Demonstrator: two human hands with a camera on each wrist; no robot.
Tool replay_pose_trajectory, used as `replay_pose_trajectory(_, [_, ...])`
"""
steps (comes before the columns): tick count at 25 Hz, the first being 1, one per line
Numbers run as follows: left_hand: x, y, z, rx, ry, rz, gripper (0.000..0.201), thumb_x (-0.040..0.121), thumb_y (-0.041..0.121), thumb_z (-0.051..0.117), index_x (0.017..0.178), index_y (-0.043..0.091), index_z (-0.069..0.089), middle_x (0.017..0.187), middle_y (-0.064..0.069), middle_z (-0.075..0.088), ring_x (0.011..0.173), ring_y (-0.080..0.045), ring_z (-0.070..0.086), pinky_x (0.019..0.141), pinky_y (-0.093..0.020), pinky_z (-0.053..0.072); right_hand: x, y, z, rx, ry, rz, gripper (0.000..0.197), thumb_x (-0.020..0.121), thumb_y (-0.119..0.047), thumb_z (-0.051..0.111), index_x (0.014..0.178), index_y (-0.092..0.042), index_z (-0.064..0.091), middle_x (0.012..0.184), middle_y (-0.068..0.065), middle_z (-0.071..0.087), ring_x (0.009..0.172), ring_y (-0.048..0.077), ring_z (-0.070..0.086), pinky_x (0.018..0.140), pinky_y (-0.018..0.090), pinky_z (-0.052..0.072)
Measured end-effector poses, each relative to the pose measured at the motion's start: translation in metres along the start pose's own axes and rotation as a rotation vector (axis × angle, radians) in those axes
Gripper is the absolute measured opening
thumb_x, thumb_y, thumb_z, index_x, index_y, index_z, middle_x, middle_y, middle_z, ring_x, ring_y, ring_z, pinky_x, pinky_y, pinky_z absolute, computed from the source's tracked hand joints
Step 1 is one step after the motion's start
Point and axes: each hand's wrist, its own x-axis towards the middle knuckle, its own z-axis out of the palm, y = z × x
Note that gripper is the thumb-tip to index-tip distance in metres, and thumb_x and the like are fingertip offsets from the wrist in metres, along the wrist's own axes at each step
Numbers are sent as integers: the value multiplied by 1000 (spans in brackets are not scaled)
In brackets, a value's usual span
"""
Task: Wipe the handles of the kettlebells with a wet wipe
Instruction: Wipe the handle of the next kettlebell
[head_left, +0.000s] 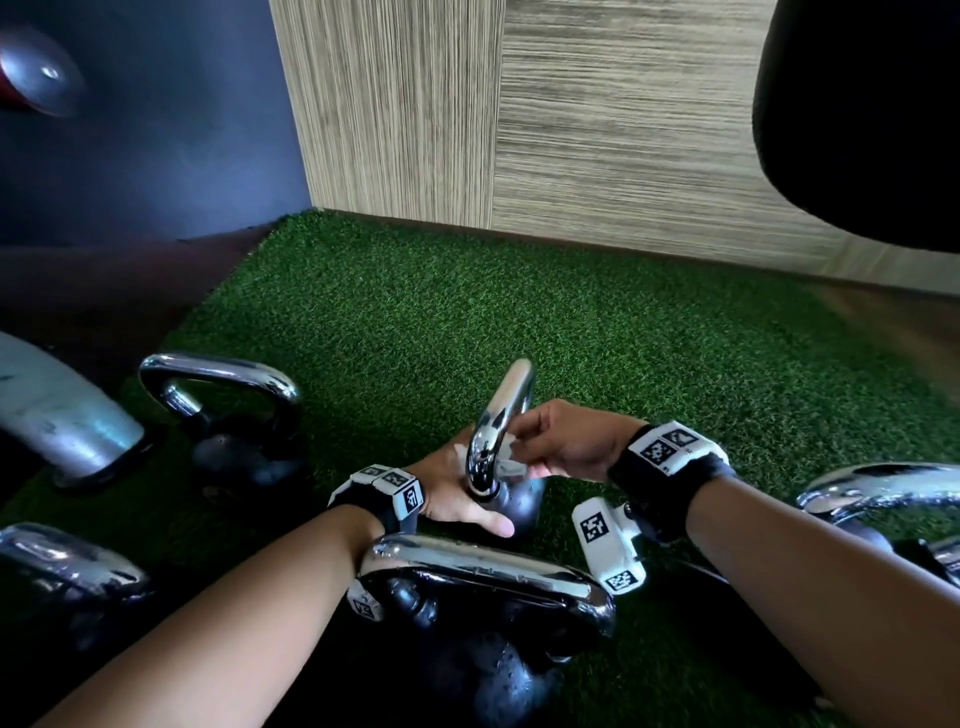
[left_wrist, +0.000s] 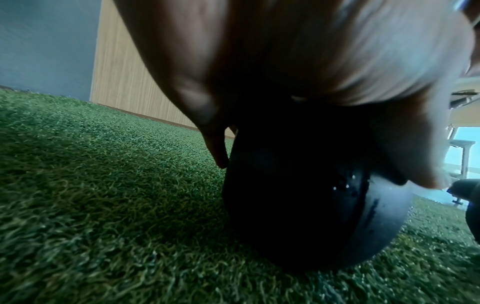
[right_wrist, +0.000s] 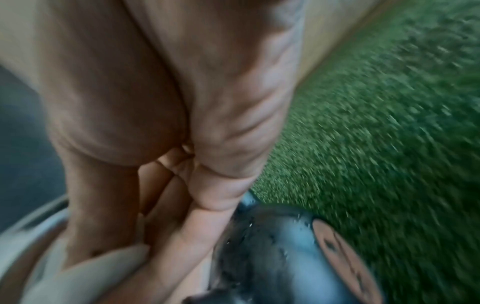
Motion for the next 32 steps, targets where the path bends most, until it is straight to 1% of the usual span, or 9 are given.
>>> replay_pose_trajectory(1, [0, -1, 1, -8, 31, 3, 79, 76, 47, 85, 146, 34, 52, 146, 30, 38, 133, 5, 29, 120, -13, 16, -2, 1, 0, 108, 3, 11, 22, 89, 13, 56, 107, 10, 67, 101, 20, 74, 86, 26, 76, 75, 33, 63])
replay_pose_trajectory(3, [0, -7, 5, -73, 78, -68, 90, 68, 44, 92, 146, 28, 49, 141, 21, 42, 131, 0, 37, 116, -16, 25, 0, 4, -2, 311, 65, 1, 29, 82, 8, 58, 110, 11, 65, 97, 21, 75, 82, 27, 77, 70, 33, 65])
replay_pose_trajectory(5, [0, -7, 4, -140, 77, -166, 101, 63, 46, 94, 146, 28, 40, 138, 13, 42, 133, -10, 44, 111, -22, 32, 5, 7, -8, 469, 149, -33, 39, 81, 6, 60, 120, 14, 60, 105, 24, 74, 87, 28, 76, 76, 36, 66])
replay_pose_trajectory(7, [2, -12, 7, -156, 61, -186, 96, 65, 43, 94, 144, 30, 41, 137, 13, 43, 128, -8, 44, 109, -22, 33, 4, 8, -7, 523, 166, -43, 39, 83, 7, 60, 121, 14, 59, 108, 25, 73, 90, 29, 76, 81, 37, 64])
replay_pose_trajectory(10, [1, -16, 10, -137, 82, -169, 96, 62, 49, 94, 142, 34, 42, 143, 7, 45, 127, -8, 43, 111, -23, 32, 3, 7, 5, 470, 179, -50, 17, 91, 13, 52, 102, 11, 65, 93, 21, 76, 78, 26, 78, 68, 33, 66])
replay_pose_trajectory(15, [7, -18, 12, -133, 64, -220, 99, 51, 67, 87, 135, 33, 47, 132, 5, 52, 122, -14, 52, 113, -37, 44, 16, 0, 0, 489, 559, -184, 13, 89, 15, 59, 98, 7, 63, 92, 21, 70, 59, 21, 74, 48, 25, 61])
replay_pose_trajectory(18, [7, -21, 16, -137, 97, -206, 101, 46, 72, 85, 133, 34, 49, 130, 5, 54, 120, -12, 54, 112, -38, 45, 19, 6, 8, 442, 602, -237, 17, 84, 17, 65, 90, 3, 60, 83, 16, 68, 53, 19, 72, 45, 25, 59])
replay_pose_trajectory(24, [6, -19, 15, -147, 88, -175, 90, 49, 65, 88, 126, 36, 50, 131, 5, 53, 122, -15, 51, 115, -41, 41, 26, 1, 0, 196, 896, -324, 19, 78, 8, 80, 84, -2, 65, 91, 22, 75, 73, 30, 75, 75, 45, 64])
replay_pose_trajectory(32, [11, -26, 21, -142, 107, -113, 109, 50, 69, 89, 142, 31, 41, 139, 5, 49, 124, -12, 52, 115, -42, 43, 50, 2, 0, -66, 1106, -217, 20, 75, 4, 73, 72, -15, 67, 79, 9, 74, 70, 26, 77, 65, 49, 65])
